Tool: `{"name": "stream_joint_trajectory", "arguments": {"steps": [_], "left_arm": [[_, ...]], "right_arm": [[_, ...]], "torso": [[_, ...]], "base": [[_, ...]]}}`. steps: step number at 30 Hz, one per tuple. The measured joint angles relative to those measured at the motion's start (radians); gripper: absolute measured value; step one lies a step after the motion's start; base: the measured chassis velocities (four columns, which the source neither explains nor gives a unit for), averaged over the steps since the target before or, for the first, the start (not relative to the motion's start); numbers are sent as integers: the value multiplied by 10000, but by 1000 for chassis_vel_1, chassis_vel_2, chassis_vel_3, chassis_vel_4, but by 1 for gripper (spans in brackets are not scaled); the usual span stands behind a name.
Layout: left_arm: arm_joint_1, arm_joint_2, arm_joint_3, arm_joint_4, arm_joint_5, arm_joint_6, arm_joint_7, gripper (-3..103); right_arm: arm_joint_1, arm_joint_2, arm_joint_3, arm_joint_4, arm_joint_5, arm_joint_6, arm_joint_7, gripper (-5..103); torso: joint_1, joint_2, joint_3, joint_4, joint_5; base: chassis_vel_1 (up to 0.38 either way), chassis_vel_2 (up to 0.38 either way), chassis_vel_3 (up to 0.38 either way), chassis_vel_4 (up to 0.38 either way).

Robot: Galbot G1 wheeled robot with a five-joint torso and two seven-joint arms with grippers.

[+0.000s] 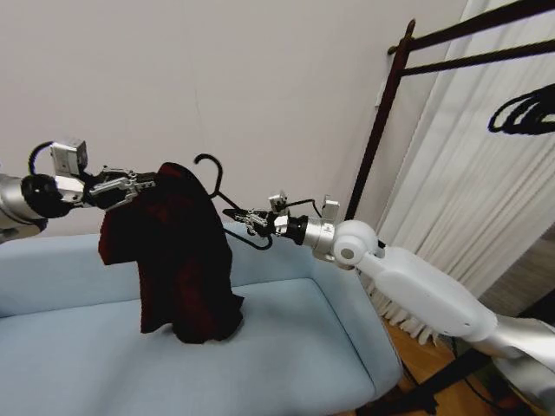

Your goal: Pick up the clothes from the sofa and hang them on the clothes hanger.

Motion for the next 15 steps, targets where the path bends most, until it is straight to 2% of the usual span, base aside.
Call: {"name": "stream_joint_trajectory", "arguments": {"steps": [6,15], "left_arm": [[28,-74,17,19,-21,-58,1,0],[254,-266,-141,-3,129,-143,217,0]], "right_arm": [[-51,-123,154,52,43,10,-46,2],[1022,230,428,-220,592,-263,385,2]], "torso": [[0,0,0,0,0],[0,0,0,3,-3]], "base": [[0,0,0,0],[0,0,0,0]]}}
